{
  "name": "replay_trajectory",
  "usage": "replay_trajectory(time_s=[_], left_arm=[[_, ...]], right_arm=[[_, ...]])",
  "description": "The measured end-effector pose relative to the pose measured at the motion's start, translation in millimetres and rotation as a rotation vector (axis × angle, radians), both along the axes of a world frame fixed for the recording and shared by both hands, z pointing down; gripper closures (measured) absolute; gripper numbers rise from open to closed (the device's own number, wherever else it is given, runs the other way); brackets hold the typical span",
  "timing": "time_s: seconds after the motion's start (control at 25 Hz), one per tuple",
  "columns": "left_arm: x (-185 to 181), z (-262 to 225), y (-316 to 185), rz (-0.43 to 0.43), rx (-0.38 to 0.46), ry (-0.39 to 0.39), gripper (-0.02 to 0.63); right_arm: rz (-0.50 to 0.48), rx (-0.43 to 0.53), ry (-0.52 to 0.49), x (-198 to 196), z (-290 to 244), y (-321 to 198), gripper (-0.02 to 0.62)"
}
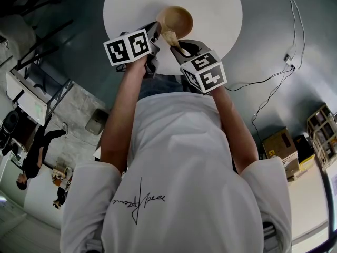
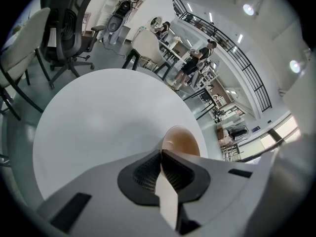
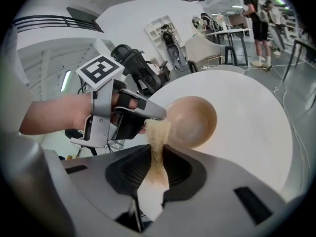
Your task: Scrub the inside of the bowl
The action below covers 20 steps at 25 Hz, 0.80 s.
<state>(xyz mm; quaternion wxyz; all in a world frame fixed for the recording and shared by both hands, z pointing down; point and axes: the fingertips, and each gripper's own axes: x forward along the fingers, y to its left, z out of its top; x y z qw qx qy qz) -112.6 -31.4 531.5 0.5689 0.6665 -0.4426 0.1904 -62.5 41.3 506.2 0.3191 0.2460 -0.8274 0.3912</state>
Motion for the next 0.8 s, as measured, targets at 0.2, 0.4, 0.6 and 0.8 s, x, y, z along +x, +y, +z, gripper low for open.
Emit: replay_trajectory(time_s=[0.2,0.4,0.6,0.8], left_arm=[[0.6,-1.4,0.6,0.002,0.000,-0.002,0.589],[0.9,-1.8,1.3,0.003,-0.001,-0.006,0.589],[1.6,-3.2,-0.1,0.008,0.000,-0.005,0.589],[2.0,-2.4,0.0,0.017,0.000,-0.005,0.589]], right_arm=[[0.022,-0.008,0.008,12.6,-1.7,-1.1,0.509],[0.033,-0.009,0.013,21.1,-2.0,-3.3,0.509],[0.022,-0.014,0.015,25.0,-2.1,-5.0,0.509],[-0.017,-0.018,0.027,30.3,0.1,-6.6,0.509]])
